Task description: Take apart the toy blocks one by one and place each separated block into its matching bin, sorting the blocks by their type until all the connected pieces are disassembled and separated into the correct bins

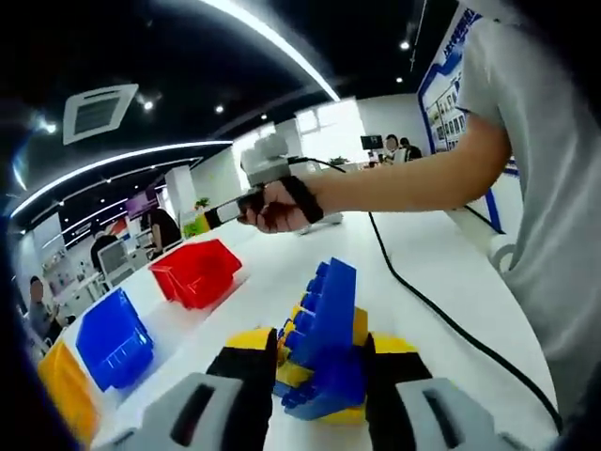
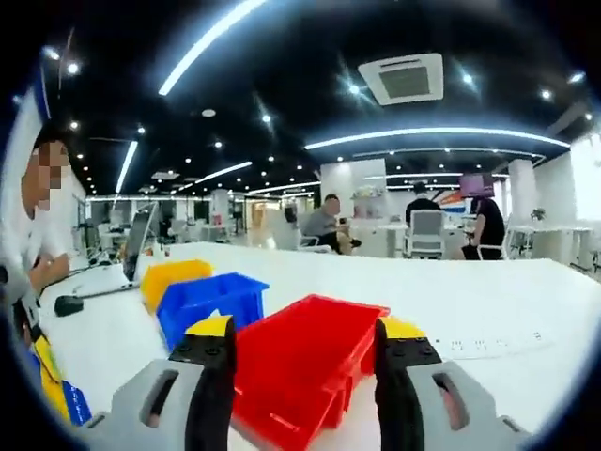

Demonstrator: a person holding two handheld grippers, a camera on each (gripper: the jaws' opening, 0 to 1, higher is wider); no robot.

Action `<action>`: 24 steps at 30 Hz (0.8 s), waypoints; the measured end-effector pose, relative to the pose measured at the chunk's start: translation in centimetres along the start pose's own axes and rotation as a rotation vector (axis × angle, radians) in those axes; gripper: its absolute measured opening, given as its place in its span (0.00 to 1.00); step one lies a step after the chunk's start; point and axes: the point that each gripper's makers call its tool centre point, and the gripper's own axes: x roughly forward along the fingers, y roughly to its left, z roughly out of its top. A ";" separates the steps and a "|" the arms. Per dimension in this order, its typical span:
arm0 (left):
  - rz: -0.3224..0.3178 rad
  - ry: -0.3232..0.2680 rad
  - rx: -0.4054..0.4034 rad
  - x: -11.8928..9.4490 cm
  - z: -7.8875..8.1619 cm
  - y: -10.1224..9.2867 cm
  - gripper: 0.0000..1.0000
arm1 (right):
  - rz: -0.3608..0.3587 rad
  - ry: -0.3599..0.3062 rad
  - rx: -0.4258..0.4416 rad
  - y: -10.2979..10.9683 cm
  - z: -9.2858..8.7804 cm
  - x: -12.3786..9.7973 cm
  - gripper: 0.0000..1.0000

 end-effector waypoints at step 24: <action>0.017 -0.010 -0.001 0.0 0.0 0.0 0.38 | 0.667 0.047 -0.409 18.4 0.1 -15.0 0.43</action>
